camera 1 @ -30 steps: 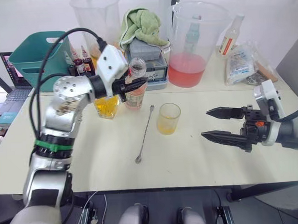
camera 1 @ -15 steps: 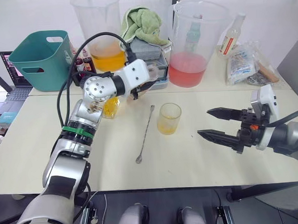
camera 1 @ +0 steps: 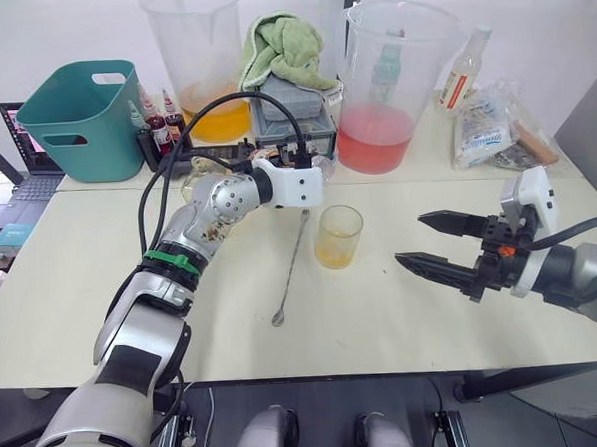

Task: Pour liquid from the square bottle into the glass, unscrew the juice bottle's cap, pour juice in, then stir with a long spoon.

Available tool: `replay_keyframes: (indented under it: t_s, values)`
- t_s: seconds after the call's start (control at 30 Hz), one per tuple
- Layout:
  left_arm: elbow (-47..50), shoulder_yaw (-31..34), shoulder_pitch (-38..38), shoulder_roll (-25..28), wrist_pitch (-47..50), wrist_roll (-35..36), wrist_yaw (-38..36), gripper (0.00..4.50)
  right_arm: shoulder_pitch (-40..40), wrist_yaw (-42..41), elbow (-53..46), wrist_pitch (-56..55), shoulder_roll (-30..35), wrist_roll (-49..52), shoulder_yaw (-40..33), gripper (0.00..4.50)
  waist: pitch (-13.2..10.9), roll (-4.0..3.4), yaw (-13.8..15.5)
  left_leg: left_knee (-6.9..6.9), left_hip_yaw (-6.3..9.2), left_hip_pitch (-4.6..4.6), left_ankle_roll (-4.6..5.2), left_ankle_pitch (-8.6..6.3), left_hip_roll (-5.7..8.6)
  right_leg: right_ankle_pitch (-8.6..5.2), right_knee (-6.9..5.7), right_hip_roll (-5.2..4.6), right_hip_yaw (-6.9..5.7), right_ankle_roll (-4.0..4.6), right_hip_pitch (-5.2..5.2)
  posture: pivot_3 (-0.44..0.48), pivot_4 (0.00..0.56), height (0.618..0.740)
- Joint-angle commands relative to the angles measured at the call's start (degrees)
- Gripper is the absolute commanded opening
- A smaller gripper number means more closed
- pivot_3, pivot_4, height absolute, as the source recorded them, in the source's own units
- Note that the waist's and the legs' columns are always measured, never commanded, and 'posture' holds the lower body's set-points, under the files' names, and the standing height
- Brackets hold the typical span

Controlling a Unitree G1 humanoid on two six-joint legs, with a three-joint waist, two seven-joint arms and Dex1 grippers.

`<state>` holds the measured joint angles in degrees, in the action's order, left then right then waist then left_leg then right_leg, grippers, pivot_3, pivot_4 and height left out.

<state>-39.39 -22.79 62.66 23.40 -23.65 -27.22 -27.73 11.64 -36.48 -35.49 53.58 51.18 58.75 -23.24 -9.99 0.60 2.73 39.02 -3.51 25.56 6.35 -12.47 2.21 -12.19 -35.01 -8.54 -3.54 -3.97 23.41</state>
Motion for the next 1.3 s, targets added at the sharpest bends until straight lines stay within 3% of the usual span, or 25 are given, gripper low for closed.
replay_keyframes:
  t_s: [0.03, 0.3, 1.3]
  values:
    - [0.7, -0.1, 2.7, -0.3, -2.0, -2.0, 3.0, 1.42, -0.2, 0.2, -1.3, -1.7, 0.3, 0.8, -1.9, 4.48, 0.0, 0.0, 0.0, 0.0, 0.0, 0.0, 0.0, 0.0, 0.0, 0.0, 0.0, 0.0, 0.0, 0.0, 0.0, 0.0, 0.15, 0.74]
    - [1.0, -1.8, 3.0, -0.5, -2.5, -7.3, 6.9, 1.42, -0.1, 0.4, -1.1, -2.3, 0.4, 0.6, -1.4, 4.48, 0.0, 0.0, 0.0, 0.02, 0.0, 0.01, 0.0, 0.0, 0.01, 0.0, -0.01, 0.0, -0.01, -0.01, 0.0, 0.0, 0.15, 0.74]
    - [9.6, -4.8, -0.9, 1.0, -0.4, -17.5, 10.6, 1.42, 1.9, 1.5, -0.7, -2.5, 0.1, 0.7, 0.2, 4.48, 0.0, 0.0, -0.1, 0.11, -0.01, 0.02, -0.05, 0.04, 0.01, 0.01, -0.08, 0.01, -0.01, -0.01, 0.0, 0.0, 0.15, 0.74]
